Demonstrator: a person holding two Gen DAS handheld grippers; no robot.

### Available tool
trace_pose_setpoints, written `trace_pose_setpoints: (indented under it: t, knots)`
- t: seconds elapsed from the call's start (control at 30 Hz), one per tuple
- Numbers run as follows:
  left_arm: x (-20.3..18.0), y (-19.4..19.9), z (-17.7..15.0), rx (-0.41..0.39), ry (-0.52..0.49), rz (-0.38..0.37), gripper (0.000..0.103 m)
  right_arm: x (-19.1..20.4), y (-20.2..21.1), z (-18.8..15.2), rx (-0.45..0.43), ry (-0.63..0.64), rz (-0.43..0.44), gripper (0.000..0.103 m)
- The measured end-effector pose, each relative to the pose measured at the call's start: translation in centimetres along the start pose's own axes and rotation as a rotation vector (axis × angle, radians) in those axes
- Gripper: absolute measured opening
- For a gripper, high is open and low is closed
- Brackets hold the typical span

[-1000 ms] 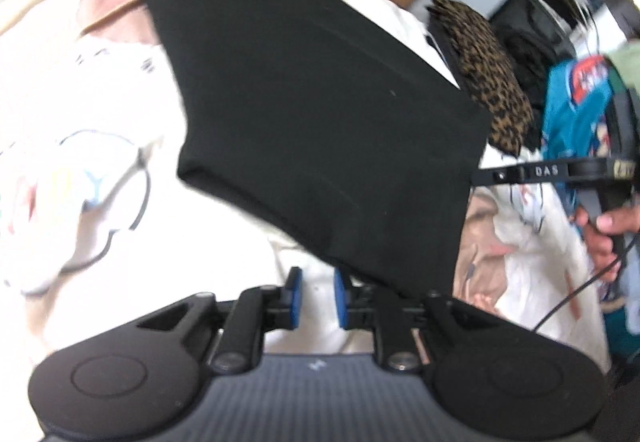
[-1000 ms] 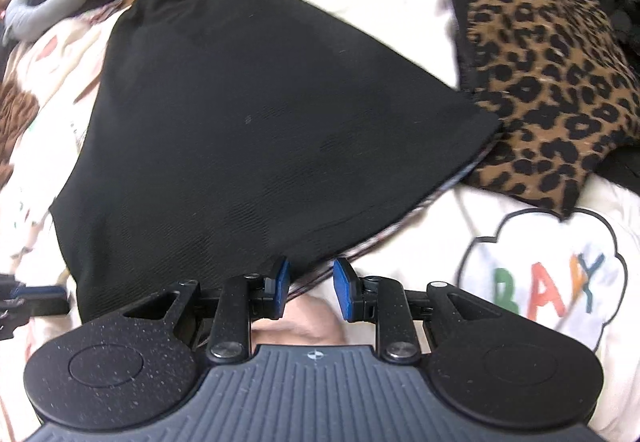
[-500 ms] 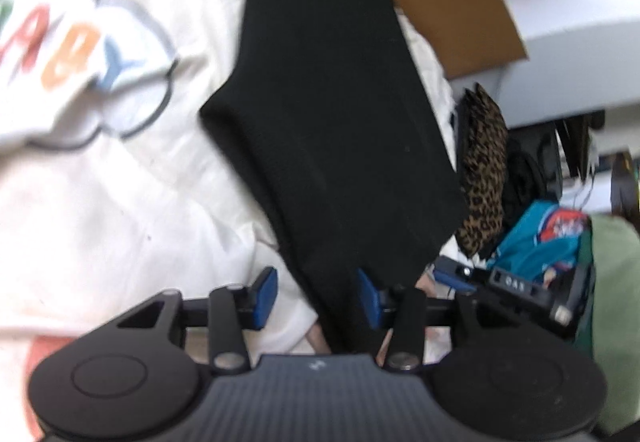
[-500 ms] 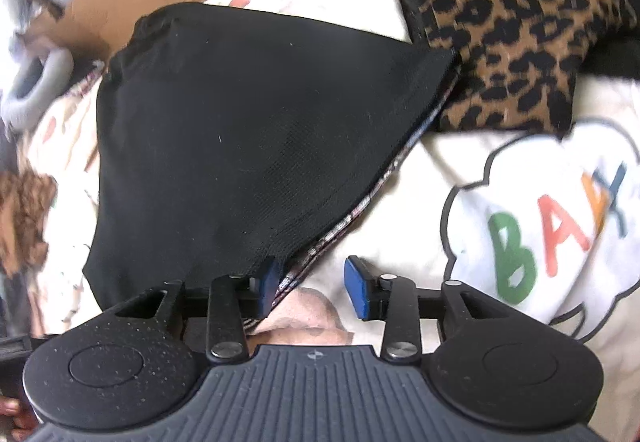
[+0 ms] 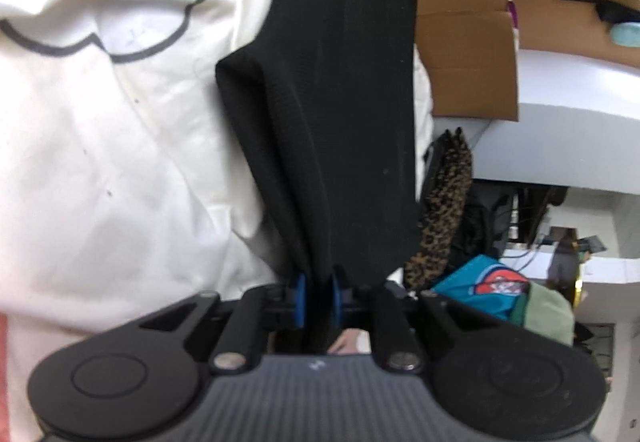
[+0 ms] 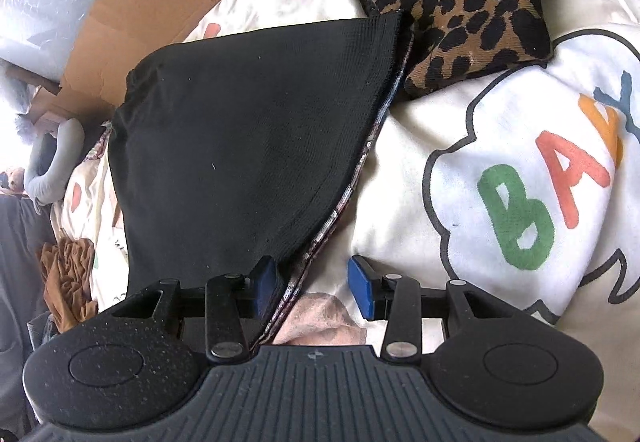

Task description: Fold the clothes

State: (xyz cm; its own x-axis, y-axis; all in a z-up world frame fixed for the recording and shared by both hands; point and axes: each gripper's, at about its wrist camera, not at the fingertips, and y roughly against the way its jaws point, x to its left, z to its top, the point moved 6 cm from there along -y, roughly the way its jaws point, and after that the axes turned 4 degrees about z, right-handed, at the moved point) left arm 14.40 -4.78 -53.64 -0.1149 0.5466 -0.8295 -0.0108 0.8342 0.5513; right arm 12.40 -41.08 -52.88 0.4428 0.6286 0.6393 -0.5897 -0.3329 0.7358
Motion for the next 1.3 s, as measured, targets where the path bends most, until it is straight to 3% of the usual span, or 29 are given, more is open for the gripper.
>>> trace_pose_setpoints:
  t: [0.13,0.37,0.7,0.77,0.83,1.07,1.3]
  knots:
    - [0.4,-0.1,-0.5,0.003,0.001,0.011,0.031,-0.6,0.1,0.2,-0.011,-0.059,0.033,0.047]
    - [1.0,-1.7,-2.5,0.049,0.023,0.007,0.031,-1.8,0.2,0.3,-0.033,-0.147,0.089,0.047]
    - [1.2,-3.2,-4.2,0.061,0.068,0.022,0.021,-2.2,0.1,0.2,-0.062,-0.199,0.126,0.047]
    - [1.2,-3.0,-4.4,0.047,0.071,0.039,0.011,-2.5,0.4,0.2,-0.068,-0.211,0.134,0.047]
    - [1.0,-3.2,-4.4,0.039,0.096,0.041,0.008,-2.7,0.6,0.1,-0.074,-0.226,0.146,0.048]
    - [-0.1,-2.5,-4.2,0.05,0.199,-0.009,0.006,-2.6,1.1,-0.6,-0.077,-0.286,0.192,0.059]
    - [-2.0,-2.1,-3.6,0.051,0.233,-0.072,0.005,-2.3,0.6,-1.6,-0.038,-0.413,0.292,0.071]
